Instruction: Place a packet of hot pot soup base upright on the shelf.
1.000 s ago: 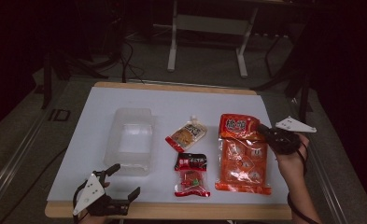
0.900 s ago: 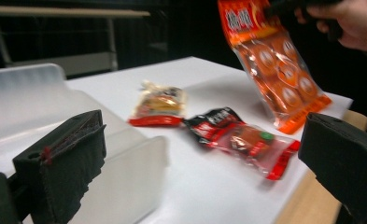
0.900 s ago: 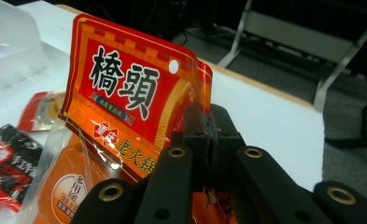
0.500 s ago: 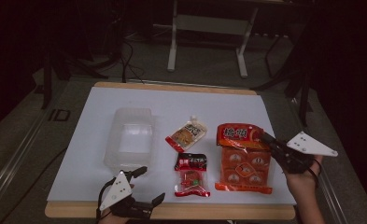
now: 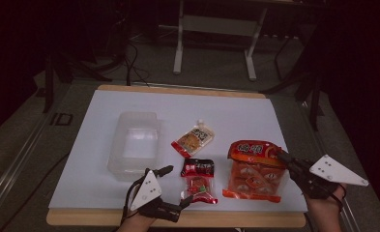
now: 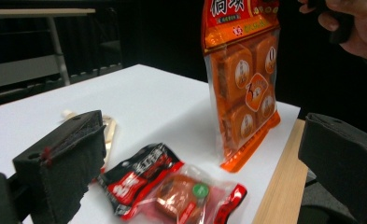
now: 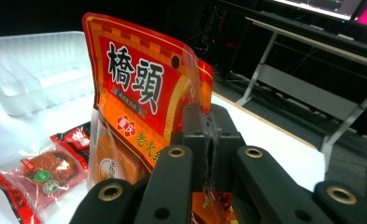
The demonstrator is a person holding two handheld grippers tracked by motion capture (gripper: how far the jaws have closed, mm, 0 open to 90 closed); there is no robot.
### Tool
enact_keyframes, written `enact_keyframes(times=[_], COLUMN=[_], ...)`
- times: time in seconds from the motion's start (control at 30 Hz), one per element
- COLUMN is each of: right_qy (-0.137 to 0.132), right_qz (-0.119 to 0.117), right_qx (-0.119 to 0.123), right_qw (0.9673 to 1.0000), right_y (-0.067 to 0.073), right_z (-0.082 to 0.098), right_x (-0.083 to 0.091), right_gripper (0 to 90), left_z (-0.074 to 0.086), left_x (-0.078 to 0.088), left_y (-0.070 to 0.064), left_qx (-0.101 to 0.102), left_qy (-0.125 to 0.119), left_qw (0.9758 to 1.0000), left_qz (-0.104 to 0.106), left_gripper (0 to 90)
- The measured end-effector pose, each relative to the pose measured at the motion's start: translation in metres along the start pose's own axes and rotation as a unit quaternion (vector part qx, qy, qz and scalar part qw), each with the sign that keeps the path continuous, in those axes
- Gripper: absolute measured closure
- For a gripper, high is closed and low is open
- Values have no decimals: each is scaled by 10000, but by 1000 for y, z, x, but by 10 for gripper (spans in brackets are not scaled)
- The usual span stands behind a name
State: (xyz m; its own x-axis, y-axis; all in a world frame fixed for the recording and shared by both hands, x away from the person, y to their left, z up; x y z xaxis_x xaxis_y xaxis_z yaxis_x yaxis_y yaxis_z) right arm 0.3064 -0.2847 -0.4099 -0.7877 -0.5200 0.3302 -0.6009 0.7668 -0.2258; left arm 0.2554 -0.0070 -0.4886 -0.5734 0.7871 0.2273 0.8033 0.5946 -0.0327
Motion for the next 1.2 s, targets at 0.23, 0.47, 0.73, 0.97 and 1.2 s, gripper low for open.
enact_keyframes(times=[0.23, 0.47, 0.73, 0.97, 1.2], right_qy=[-20, -40, -59, -56, -56], right_qz=[-10, -45, -51, -76, -82], right_qx=[57, 35, 73, 47, 93], right_qw=[10000, 10000, 9999, 9999, 9999], right_y=[4, 5, 7, 7, 8], right_z=[-1, 0, 0, 2, 2], right_x=[5, 8, 11, 13, 16], right_gripper=[878, 877, 876, 875, 874], left_z=[-7, -9, -9, -14, -17], left_x=[-30, -55, -77, -99, -118], left_y=[-3, -8, -15, -17, -16], left_qx=[321, 214, 223, -116, -247], left_qy=[154, 180, 315, 377, 358], left_qw=[9982, 9964, 9931, 9911, 9893], left_qz=[487, 799, 1112, 1272, 1395], left_gripper=[6, 6, 7, 7, 7])
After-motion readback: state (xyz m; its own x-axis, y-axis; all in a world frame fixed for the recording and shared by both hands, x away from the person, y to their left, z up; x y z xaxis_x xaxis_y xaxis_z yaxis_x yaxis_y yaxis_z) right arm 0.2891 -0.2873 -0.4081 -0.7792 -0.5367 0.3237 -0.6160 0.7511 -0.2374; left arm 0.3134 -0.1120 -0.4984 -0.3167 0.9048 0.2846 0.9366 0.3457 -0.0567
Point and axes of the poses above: each handheld gripper's, and its own axes: x roughly backward along the jaws, z roughly out of its underside, y roughly to its left, the point moved 10 cm from there along -x, roughly forward along the jaws, and after that the axes turned 2 degrees about y, right-handed, at the moved point
